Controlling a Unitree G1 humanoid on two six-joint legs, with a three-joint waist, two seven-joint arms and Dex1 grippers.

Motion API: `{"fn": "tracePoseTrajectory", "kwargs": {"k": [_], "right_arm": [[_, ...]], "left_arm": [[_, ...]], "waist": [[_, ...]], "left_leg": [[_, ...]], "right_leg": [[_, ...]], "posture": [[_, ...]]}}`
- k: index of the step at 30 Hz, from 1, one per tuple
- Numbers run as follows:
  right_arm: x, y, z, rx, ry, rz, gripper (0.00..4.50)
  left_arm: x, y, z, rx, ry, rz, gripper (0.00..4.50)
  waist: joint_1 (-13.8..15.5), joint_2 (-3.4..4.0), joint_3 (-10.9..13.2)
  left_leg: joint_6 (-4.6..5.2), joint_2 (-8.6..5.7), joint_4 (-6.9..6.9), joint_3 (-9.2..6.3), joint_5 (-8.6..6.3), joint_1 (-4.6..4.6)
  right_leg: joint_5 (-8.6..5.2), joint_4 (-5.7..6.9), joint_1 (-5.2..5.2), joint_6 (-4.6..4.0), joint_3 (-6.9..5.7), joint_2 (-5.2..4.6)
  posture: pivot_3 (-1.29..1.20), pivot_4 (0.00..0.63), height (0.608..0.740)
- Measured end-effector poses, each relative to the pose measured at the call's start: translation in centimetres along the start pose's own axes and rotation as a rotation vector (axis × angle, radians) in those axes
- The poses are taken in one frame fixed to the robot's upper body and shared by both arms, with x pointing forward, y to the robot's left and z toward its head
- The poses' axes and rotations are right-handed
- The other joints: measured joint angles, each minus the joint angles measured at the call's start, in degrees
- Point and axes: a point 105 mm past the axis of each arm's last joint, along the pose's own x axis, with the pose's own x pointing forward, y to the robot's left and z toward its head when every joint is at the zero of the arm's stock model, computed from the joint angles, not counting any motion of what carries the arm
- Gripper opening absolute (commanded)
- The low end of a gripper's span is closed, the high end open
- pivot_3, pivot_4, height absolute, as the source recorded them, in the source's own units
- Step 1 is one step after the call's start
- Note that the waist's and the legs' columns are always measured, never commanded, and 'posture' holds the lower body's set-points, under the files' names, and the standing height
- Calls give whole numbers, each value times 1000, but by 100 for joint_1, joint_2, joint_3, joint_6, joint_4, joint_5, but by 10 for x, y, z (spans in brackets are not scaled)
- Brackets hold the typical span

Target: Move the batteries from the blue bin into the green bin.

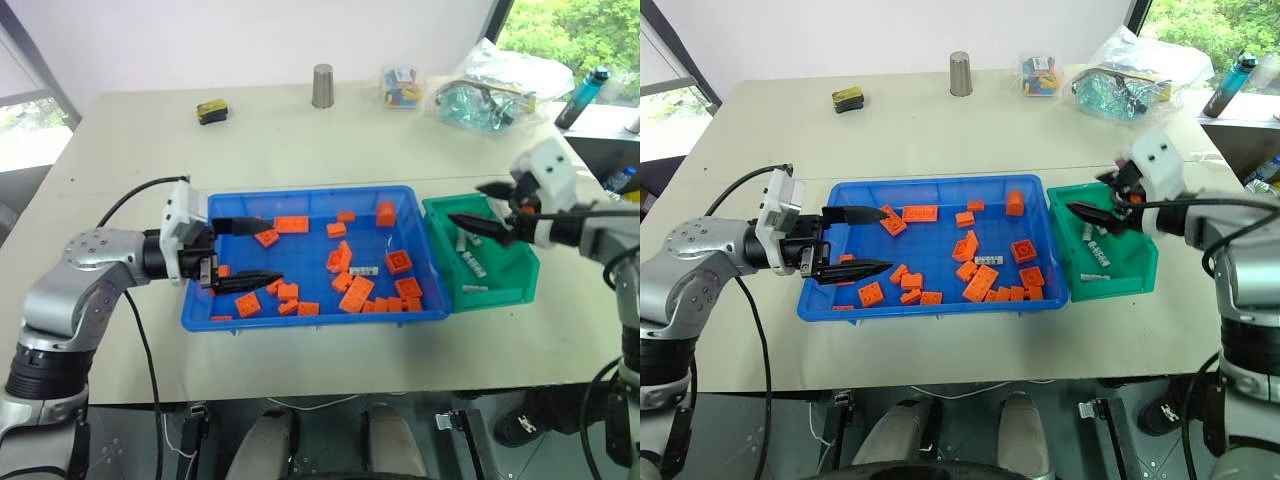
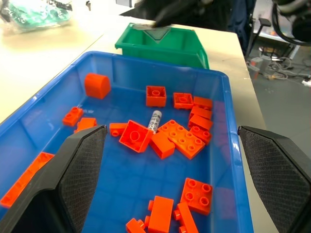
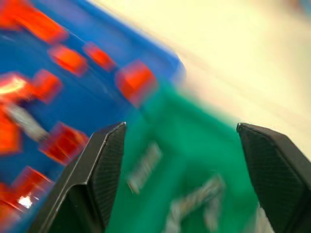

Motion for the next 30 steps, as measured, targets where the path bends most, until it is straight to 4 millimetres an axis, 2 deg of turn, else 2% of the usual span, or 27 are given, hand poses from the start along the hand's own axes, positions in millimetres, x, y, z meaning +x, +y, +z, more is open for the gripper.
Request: {"fn": "tracePoseTrajectory", "kwargs": {"k": [2, 4, 8, 12, 17, 30], "right_arm": [[14, 19, 11, -88, -12, 154, 3850], [29, 36, 10, -154, 2, 275, 3850], [57, 61, -15, -251, 64, 458, 3850], [78, 56, -33, -279, 111, 480, 3850], [87, 47, -43, -330, 133, 484, 3850], [90, 53, -47, -380, 138, 520, 3850]], "left_arm": [[-1, -1, -3, -2, 10, 2, 4500], [-2, -1, -5, -7, 17, 6, 4500], [-3, -1, -6, -8, 21, 20, 4500], [-5, -1, -3, 8, 23, 37, 4500], [-8, -3, -2, 12, 22, 55, 4500], [-14, -4, 1, 2, 27, 91, 4500]], "waist": [[6, -2, 1], [16, -3, 2], [43, -9, 5], [9, -10, 6], [5, -10, 6], [12, -10, 5]], "left_leg": [[0, -1, 2, -1, 0, 0], [0, -3, 4, -5, 0, 0], [0, -10, 8, -11, 0, -1], [-1, -6, 5, -12, 0, -1], [-1, -5, 5, -13, 0, 0], [-1, -8, 7, -19, 0, 0]], "right_leg": [[0, -3, 2, 0, 0, -2], [0, -3, 5, 0, -2, -2], [0, -3, 8, 0, -4, -7], [0, -2, 3, 0, -4, -3], [0, -2, 4, 0, -5, -2], [0, -2, 7, 0, -8, -3]], "posture": [[0, 150, 727], [0, 150, 727], [0, 150, 727], [0, 150, 727], [0, 150, 727], [0, 150, 727]]}}
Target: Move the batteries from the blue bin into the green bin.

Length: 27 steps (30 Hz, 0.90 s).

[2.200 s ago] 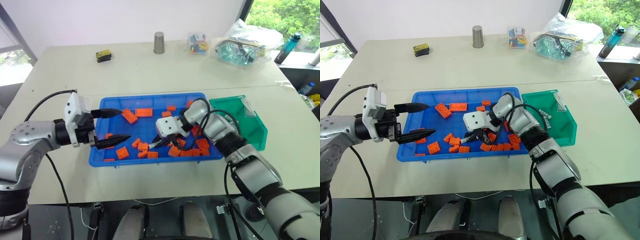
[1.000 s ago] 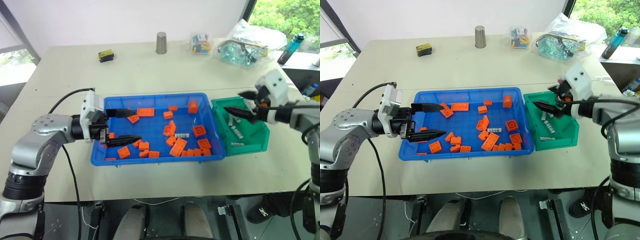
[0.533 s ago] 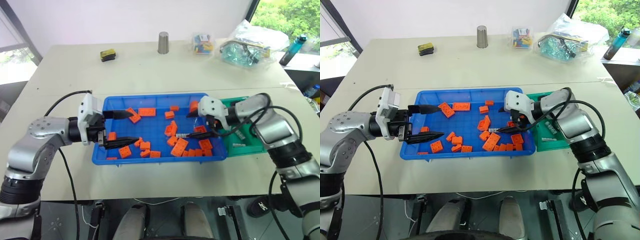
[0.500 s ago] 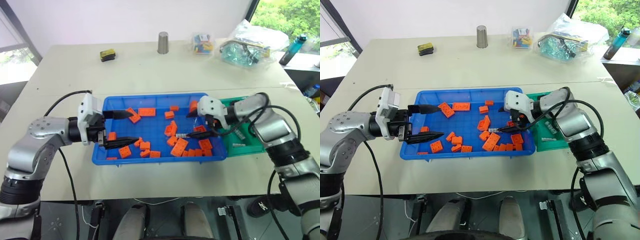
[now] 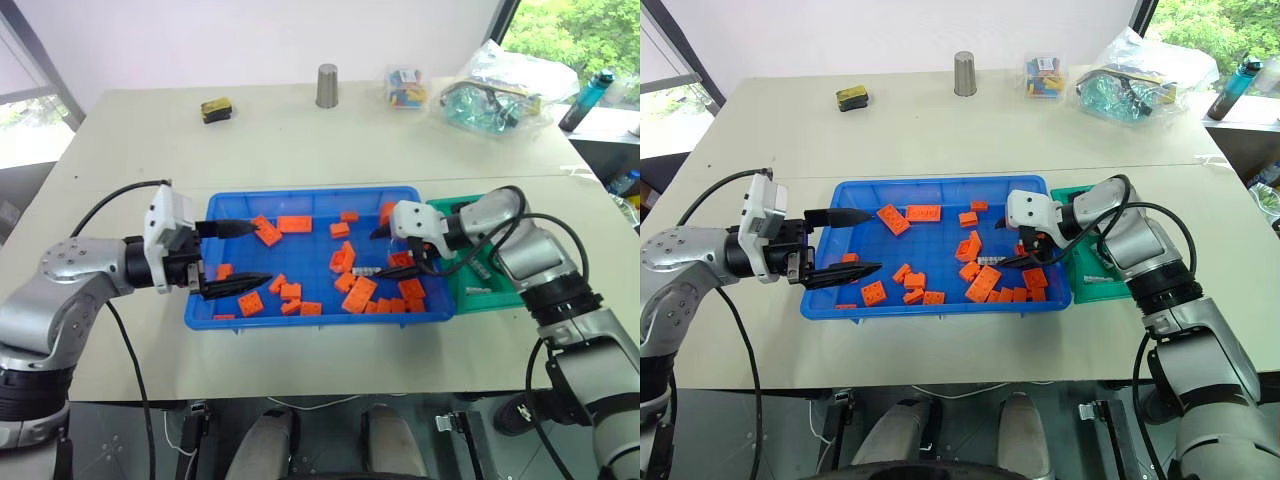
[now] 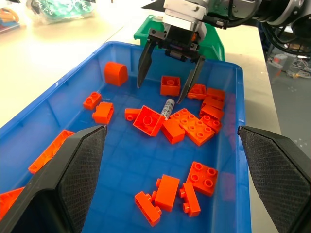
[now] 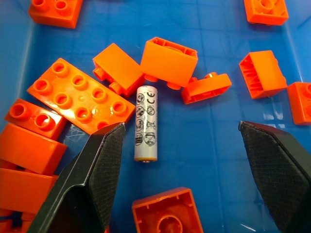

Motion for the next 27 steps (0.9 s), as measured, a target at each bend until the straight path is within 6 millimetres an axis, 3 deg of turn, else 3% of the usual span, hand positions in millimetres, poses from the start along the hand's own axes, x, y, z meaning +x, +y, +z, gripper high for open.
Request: {"fn": "tracePoseTrajectory", "kwargs": {"k": [7, 13, 17, 22, 23, 27], "right_arm": [[23, 0, 0, -45, 82, -9, 3850], [23, 5, 5, -95, 111, 46, 3850], [23, 5, 2, -90, 125, 55, 2593], [25, 6, 0, -76, 127, 58, 271], [26, 5, 1, -78, 124, 53, 41], [25, 5, 2, -47, 121, 41, 46]], "left_arm": [[3, 3, 10, 33, -17, 0, 4500], [3, 5, 10, 30, -20, 3, 4500], [2, 7, 9, 23, -21, 9, 4500], [3, 7, 9, 20, -29, 12, 4500], [4, 7, 9, 20, -29, 12, 4500], [3, 7, 8, 20, -30, 8, 4500]], "waist": [[1, 0, 0], [-4, 0, 0], [-3, 0, 0], [-5, 0, 0], [-5, 0, 0], [-1, 0, 0]], "left_leg": [[0, 0, 0, 1, 0, 0], [0, 0, 0, 1, 0, 0], [0, 0, 0, 1, 0, 0], [0, 1, 0, 1, 0, 0], [0, 1, 0, 1, 0, 0], [0, 1, 0, 0, 0, 1]], "right_leg": [[0, 2, -2, 0, 0, 0], [0, 2, -2, 0, 0, 1], [0, 2, -2, 0, 1, 0], [0, 2, -2, 0, 1, 1], [0, 2, -2, 0, 0, 1], [0, 2, -1, 0, 1, 1]], "posture": [[0, 150, 727], [0, 150, 727], [0, 150, 727], [0, 150, 727], [0, 150, 727], [0, 150, 727]]}}
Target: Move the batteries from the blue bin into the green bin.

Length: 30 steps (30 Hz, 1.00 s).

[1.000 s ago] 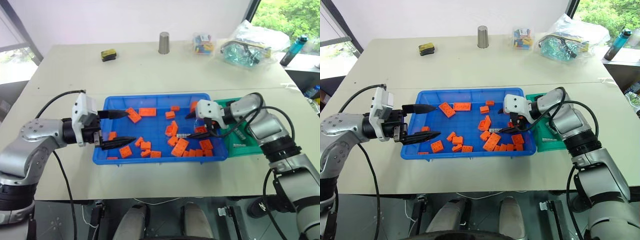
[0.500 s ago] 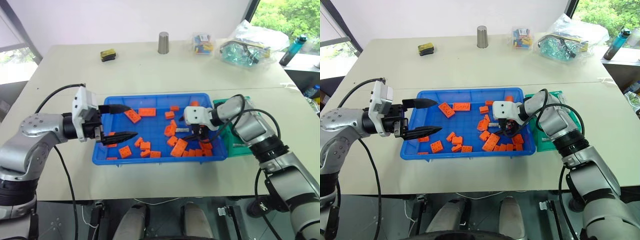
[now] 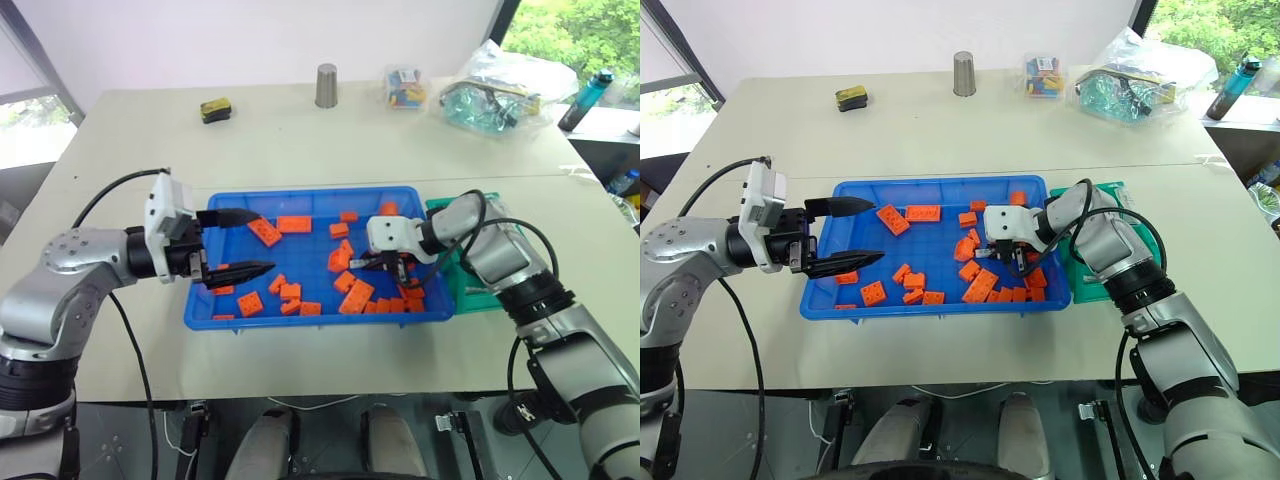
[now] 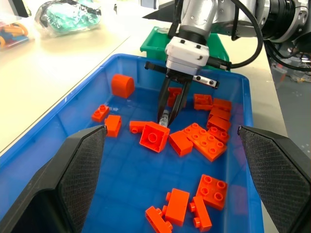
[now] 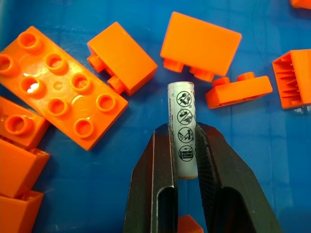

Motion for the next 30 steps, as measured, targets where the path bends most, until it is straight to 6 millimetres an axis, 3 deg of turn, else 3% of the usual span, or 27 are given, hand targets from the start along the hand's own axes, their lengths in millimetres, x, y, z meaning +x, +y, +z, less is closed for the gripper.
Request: {"fn": "tracePoseTrajectory", "kwargs": {"k": [4, 6, 9, 11, 15, 18, 21, 24, 25, 30], "right_arm": [[-5, 1, 3, 97, -39, -39, 46], [-20, -7, 9, 185, -92, -116, 46], [-65, -27, 17, 315, -167, -291, 46], [-106, -37, 15, 404, -196, -425, 46], [-157, -30, -9, 540, -153, -590, 46], [-156, -3, -46, 656, -45, -601, 46], [-146, 12, -64, 715, 2, -582, 1535], [-143, 15, -65, 692, 14, -600, 3144], [-143, 15, -65, 682, 16, -607, 3466], [-149, 15, -58, 626, -89, -597, 3466]], "left_arm": [[0, 2, -3, -9, 7, 7, 4500], [-1, 3, -4, -3, 8, 8, 4500], [-2, 4, -7, -13, 14, 15, 4500], [-4, 5, -11, -27, 18, 15, 4500], [-6, 8, -14, -30, 19, 18, 4500], [-8, 15, -15, -35, 21, 27, 4500], [-7, 20, -12, -16, 19, 33, 4500], [-4, 22, -10, -10, 10, 19, 4500], [-3, 21, -11, -10, 10, 15, 4500], [-6, 23, -14, -19, 13, 31, 4500]], "waist": [[2, 0, 0], [4, 1, 0], [19, 1, 1], [47, 1, 1], [131, 0, 0], [153, 0, 0], [133, 1, 1], [132, 2, 0], [134, 2, 0], [148, 1, 1]], "left_leg": [[0, -1, 0, 0, 0, -1], [0, -2, 0, 1, 0, -2], [0, -3, -1, 0, 0, -2], [0, -4, -1, -2, 0, -3], [1, -5, -2, 2, -1, -3], [2, -5, -2, 13, -1, -3], [1, -3, -2, 22, -1, -3], [1, -2, -2, 21, -1, -3], [2, -2, -1, 22, -1, -2], [2, -3, 0, 20, -1, -3]], "right_leg": [[0, 0, -1, 0, 0, -1], [0, 1, -2, 0, 1, -2], [0, 1, -2, 0, 1, -3], [0, 0, 0, 0, 0, -4], [0, -3, 1, 0, 1, -6], [0, -4, -1, 0, 4, -7], [0, -2, -6, 0, 7, -8], [0, 0, -7, 0, 6, -7], [0, 0, -5, 0, 7, -8], [0, 0, -3, 0, 6, -8]], "posture": [[0, 150, 727], [0, 150, 727], [0, 150, 727], [0, 150, 727], [0, 150, 727], [0, 150, 727], [0, 150, 727], [0, 150, 727], [0, 150, 727], [0, 150, 727]]}}
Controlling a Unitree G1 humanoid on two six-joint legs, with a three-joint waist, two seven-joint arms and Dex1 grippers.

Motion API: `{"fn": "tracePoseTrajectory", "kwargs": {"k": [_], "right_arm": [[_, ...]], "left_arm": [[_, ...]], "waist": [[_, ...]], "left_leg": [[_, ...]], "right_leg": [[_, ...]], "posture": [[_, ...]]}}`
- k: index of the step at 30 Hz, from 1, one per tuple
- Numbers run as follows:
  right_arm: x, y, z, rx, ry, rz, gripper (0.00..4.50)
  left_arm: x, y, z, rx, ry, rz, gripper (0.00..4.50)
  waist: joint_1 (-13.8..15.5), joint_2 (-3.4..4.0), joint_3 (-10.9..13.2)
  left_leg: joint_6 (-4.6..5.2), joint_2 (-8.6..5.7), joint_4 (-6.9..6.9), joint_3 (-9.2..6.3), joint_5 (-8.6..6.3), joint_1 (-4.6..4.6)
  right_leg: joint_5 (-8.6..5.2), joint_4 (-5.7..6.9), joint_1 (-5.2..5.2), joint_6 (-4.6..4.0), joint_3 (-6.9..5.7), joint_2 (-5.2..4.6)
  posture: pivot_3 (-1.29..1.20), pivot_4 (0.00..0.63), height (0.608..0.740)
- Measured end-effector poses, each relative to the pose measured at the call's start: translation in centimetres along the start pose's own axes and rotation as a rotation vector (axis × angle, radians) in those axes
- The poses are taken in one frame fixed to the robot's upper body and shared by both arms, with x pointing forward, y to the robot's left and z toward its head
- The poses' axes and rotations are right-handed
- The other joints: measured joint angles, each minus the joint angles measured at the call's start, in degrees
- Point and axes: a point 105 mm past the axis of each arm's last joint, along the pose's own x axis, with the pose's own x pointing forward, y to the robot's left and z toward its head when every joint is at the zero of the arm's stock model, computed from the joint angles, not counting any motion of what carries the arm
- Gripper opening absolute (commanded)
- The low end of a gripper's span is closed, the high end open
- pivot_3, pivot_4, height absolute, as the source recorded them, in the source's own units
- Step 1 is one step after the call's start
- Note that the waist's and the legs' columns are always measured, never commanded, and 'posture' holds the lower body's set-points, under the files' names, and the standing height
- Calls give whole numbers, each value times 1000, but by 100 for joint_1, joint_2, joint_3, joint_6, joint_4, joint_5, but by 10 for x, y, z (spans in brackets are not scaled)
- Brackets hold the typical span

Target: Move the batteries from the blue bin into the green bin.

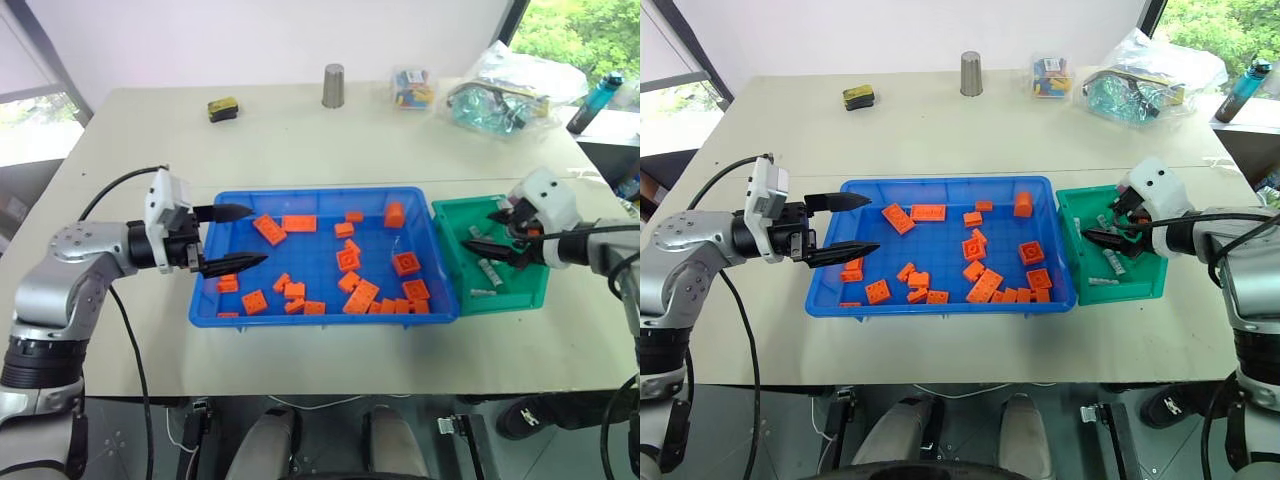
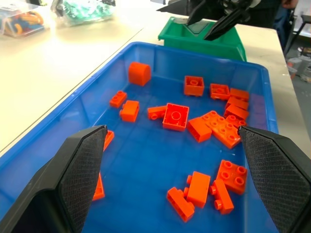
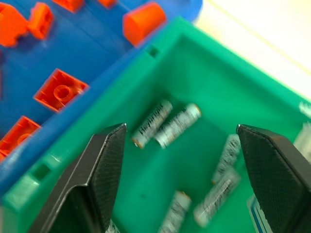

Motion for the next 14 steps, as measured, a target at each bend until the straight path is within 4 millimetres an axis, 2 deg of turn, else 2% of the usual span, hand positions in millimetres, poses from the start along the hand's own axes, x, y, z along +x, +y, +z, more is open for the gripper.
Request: {"fn": "tracePoseTrajectory", "kwargs": {"k": [2, 5, 7, 9, 11, 14], "right_arm": [[-12, -4, 4, -3, -54, 24, 3466], [-41, -17, -2, 7, -90, 40, 3466], [-56, -19, -12, 15, -81, 72, 3466], [-70, -23, -32, 65, -44, 102, 3466], [-78, -24, -46, 99, -19, 125, 3466], [-82, -25, -51, 114, -24, 138, 3466]], "left_arm": [[-7, 3, -3, -14, 9, 27, 4500], [-30, 13, -6, -35, 44, 101, 4500], [-43, 16, -5, -46, 60, 126, 4500], [-58, 20, -2, -52, 81, 157, 4500], [-67, 23, 0, -52, 92, 175, 4500], [-73, 25, 2, -50, 91, 192, 4500]], "waist": [[3, 0, 0], [13, -1, 1], [12, -1, 1], [4, -1, 1], [-6, 1, 0], [-25, 3, 0]], "left_leg": [[0, -1, 1, 0, 0, 0], [0, 0, 0, -6, 0, 1], [0, 1, 1, -6, 0, 3], [1, 1, 0, -3, 0, 4], [1, 3, 0, -2, 0, 6], [1, 7, 0, 0, 0, 8]], "right_leg": [[0, -1, 1, 0, 0, 0], [0, -2, 6, 0, -4, 1], [0, -3, 8, 0, -5, 3], [0, -4, 9, 0, -4, 2], [0, -4, 9, 0, -4, 3], [0, -4, 9, 0, -3, 5]], "posture": [[0, 150, 727], [0, 150, 727], [0, 150, 727], [0, 150, 727], [0, 150, 727], [0, 150, 727]]}}
